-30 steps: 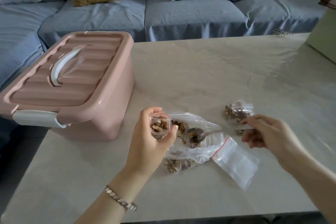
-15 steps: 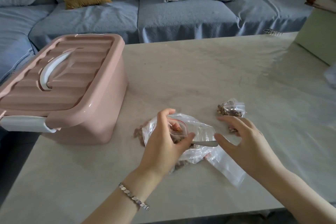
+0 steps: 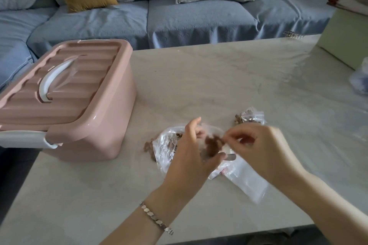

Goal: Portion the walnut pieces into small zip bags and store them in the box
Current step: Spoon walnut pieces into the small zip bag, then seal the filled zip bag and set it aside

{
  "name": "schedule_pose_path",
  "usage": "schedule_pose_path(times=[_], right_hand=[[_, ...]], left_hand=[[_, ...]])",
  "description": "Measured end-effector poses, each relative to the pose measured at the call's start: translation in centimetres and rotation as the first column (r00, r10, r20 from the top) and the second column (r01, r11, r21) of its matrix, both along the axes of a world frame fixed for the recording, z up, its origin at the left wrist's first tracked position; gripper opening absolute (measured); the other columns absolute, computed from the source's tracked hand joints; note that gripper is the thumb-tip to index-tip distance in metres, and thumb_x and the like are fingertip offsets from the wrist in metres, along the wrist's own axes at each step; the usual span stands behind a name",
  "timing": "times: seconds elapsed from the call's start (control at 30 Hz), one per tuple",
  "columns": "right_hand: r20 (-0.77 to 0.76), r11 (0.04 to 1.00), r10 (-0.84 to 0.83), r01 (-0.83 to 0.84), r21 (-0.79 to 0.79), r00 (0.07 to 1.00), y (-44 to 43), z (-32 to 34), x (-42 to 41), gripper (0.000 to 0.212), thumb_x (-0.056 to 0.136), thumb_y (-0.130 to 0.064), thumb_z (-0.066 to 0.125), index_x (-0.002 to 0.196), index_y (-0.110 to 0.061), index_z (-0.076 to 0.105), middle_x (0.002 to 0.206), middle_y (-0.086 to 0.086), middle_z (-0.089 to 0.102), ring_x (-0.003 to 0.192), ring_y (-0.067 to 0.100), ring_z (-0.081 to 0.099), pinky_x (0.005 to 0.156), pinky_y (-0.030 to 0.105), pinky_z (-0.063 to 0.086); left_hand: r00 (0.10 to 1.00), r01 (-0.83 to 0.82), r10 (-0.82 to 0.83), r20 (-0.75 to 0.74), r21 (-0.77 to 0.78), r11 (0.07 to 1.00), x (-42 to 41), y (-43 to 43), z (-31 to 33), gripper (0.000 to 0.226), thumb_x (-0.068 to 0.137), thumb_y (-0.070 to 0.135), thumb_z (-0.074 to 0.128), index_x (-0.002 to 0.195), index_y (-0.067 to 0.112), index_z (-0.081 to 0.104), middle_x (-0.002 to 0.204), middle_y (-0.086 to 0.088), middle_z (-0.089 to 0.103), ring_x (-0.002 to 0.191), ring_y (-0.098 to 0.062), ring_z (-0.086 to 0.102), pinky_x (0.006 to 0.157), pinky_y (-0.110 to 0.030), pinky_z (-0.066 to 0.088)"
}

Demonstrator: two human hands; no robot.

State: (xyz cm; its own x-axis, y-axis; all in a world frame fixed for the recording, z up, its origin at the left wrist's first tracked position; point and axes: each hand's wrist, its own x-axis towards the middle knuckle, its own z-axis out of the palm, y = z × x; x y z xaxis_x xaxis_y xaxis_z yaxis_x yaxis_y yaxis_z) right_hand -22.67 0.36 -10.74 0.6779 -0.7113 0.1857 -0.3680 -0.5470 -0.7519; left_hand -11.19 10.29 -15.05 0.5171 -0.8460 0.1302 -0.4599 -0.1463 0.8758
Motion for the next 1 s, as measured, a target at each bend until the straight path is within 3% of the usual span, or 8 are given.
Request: schedule_pose_path(times=[0.13, 0.27, 0.4, 0.6, 0.67, 0.77, 0.9, 1.0], right_hand=[[0.095, 0.961, -0.272, 0.275, -0.024, 0.958, -4.8, -0.9, -0.7, 0.008, 0.073, -0.010, 0.073, 0.067, -0.016, 0.071, 0.055, -0.012, 0.062, 0.060, -0.002, 0.058, 0.058, 0.007, 0.042], [0.006, 0.906, -0.416, 0.415, 0.082, 0.909, -8.9, -4.4, -0.5, 0.007, 0.073, -0.012, 0.072, 0.067, -0.015, 0.069, 0.056, -0.011, 0.062, 0.051, -0.011, 0.053, 0.053, 0.004, 0.039], [-0.074, 0.877, -0.439, 0.445, 0.183, 0.895, -10.6, -8.0, 0.1, 0.005, 0.074, -0.014, 0.071, 0.069, -0.013, 0.070, 0.054, -0.010, 0.064, 0.052, 0.002, 0.056, 0.047, 0.007, 0.038], [-0.170, 0.874, -0.452, 0.473, 0.113, 0.876, -10.3, -9.0, -1.1, 0.022, 0.079, -0.028, 0.071, 0.092, -0.012, 0.063, 0.087, 0.004, 0.062, 0.075, 0.021, 0.058, 0.064, 0.024, 0.039], [-0.158, 0.876, -0.475, 0.483, 0.009, 0.865, -9.4, -8.5, -1.8, 0.032, 0.079, -0.032, 0.070, 0.103, -0.015, 0.057, 0.096, 0.001, 0.053, 0.078, 0.019, 0.054, 0.070, 0.027, 0.041], [-0.182, 0.929, -0.349, 0.314, -0.197, 0.919, -7.0, -8.1, -2.6, 0.019, 0.080, -0.023, 0.069, 0.096, -0.015, 0.063, 0.091, -0.004, 0.051, 0.078, 0.018, 0.051, 0.068, 0.026, 0.038], [-0.626, 0.999, -0.037, 0.042, -0.006, 0.779, -5.2, -9.8, -3.0, 0.046, 0.074, -0.046, 0.070, 0.112, -0.023, 0.058, 0.108, -0.004, 0.058, 0.097, 0.014, 0.054, 0.073, 0.026, 0.043], [-0.594, 0.994, -0.080, 0.106, 0.010, 0.800, -4.8, -10.8, -2.8, 0.058, 0.068, -0.046, 0.076, 0.116, -0.024, 0.053, 0.104, -0.006, 0.054, 0.102, 0.014, 0.051, 0.075, 0.027, 0.043]], left_hand=[[0.990, -0.027, 0.009, 0.139, 0.126, 0.992, 1.1, 1.0, -0.2, 0.064, 0.082, 0.030, 0.066, 0.135, 0.025, 0.029, 0.119, 0.019, 0.033, 0.115, 0.002, 0.032, 0.099, -0.014, 0.030], [0.898, -0.182, 0.121, 0.424, 0.107, 0.977, 2.3, 1.9, -2.4, 0.052, 0.071, 0.011, 0.076, 0.118, 0.007, 0.052, 0.115, -0.004, 0.050, 0.113, -0.023, 0.044, 0.100, -0.021, 0.025], [0.877, -0.351, 0.235, 0.418, 0.225, 0.909, 2.7, 2.4, -3.4, 0.058, 0.071, 0.013, 0.076, 0.123, 0.006, 0.050, 0.133, -0.021, 0.040, 0.130, -0.035, 0.033, 0.106, -0.047, 0.027], [0.940, -0.280, 0.196, 0.280, 0.303, 0.911, 2.8, 3.0, -3.1, 0.061, 0.085, 0.022, 0.061, 0.138, 0.024, 0.031, 0.150, -0.007, 0.012, 0.141, -0.023, 0.007, 0.113, -0.035, 0.017], [0.943, -0.274, 0.197, 0.267, 0.293, 0.916, 2.7, 2.9, -3.0, 0.060, 0.086, 0.022, 0.060, 0.138, 0.026, 0.031, 0.151, -0.005, 0.011, 0.141, -0.022, 0.008, 0.111, -0.033, 0.020], [0.944, -0.274, 0.207, 0.257, 0.259, 0.926, 2.6, 2.8, -3.0, 0.058, 0.086, 0.020, 0.061, 0.137, 0.023, 0.034, 0.151, -0.005, 0.012, 0.141, -0.021, 0.009, 0.110, -0.031, 0.021], [0.942, -0.267, 0.201, 0.269, 0.240, 0.933, 2.8, 3.0, -3.3, 0.057, 0.085, 0.018, 0.062, 0.136, 0.022, 0.037, 0.150, -0.006, 0.016, 0.140, -0.020, 0.009, 0.108, -0.028, 0.020], [0.939, -0.255, 0.188, 0.288, 0.215, 0.943, 2.9, 3.3, -3.2, 0.056, 0.084, 0.017, 0.062, 0.135, 0.020, 0.039, 0.147, -0.007, 0.020, 0.139, -0.018, 0.011, 0.102, -0.019, 0.017]])
